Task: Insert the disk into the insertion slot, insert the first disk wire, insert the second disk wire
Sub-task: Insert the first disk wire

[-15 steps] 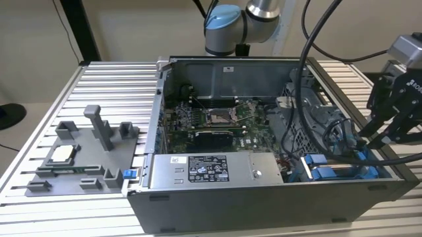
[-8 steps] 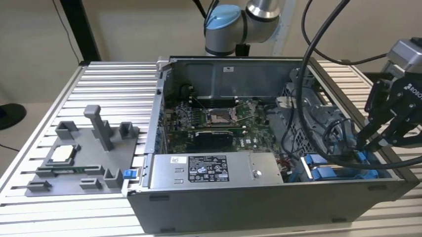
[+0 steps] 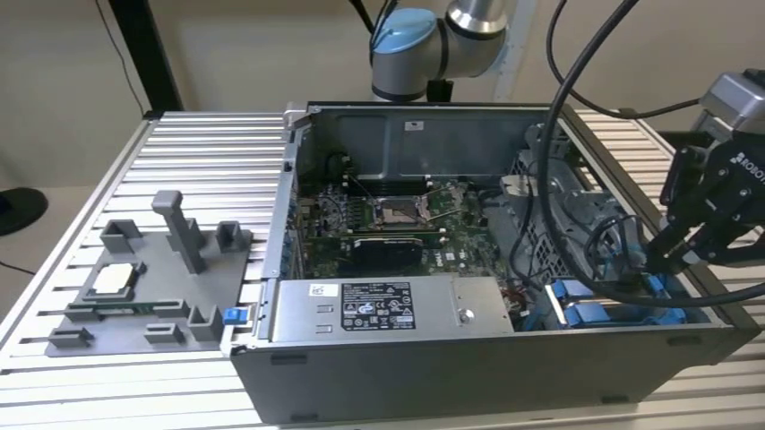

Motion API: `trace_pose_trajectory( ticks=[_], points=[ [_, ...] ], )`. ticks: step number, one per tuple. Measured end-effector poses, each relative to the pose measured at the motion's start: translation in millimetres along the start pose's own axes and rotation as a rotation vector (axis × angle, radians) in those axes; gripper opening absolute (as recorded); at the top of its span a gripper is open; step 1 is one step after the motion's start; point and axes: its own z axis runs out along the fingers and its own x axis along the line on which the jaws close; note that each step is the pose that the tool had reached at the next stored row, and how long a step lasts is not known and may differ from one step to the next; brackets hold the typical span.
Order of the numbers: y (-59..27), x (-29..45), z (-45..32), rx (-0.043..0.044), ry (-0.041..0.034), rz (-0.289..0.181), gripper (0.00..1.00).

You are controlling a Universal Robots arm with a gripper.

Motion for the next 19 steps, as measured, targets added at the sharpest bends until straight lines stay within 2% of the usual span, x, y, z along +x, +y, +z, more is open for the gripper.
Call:
trace_pose_trajectory(
  ticks=[1,4,5,10,12,19],
  points=[
    [-0.2,-0.1,-0.1,-0.0003,0.0001,0.0,0.0],
    [-0.3,-0.1,-0.1,-0.0021,-0.0015,0.0,0.0],
    [0.1,-0.2,-1.9,-0.0024,-0.0042,-0.001,0.0],
    [6.7,0.7,-19.6,-0.0025,-0.0064,-0.001,0.0],
    [13.9,1.4,-20.9,-0.0026,-0.0083,-0.002,0.0],
    [45.1,4.0,-15.1,0.0052,-0.0114,-0.002,0.0]
  ],
)
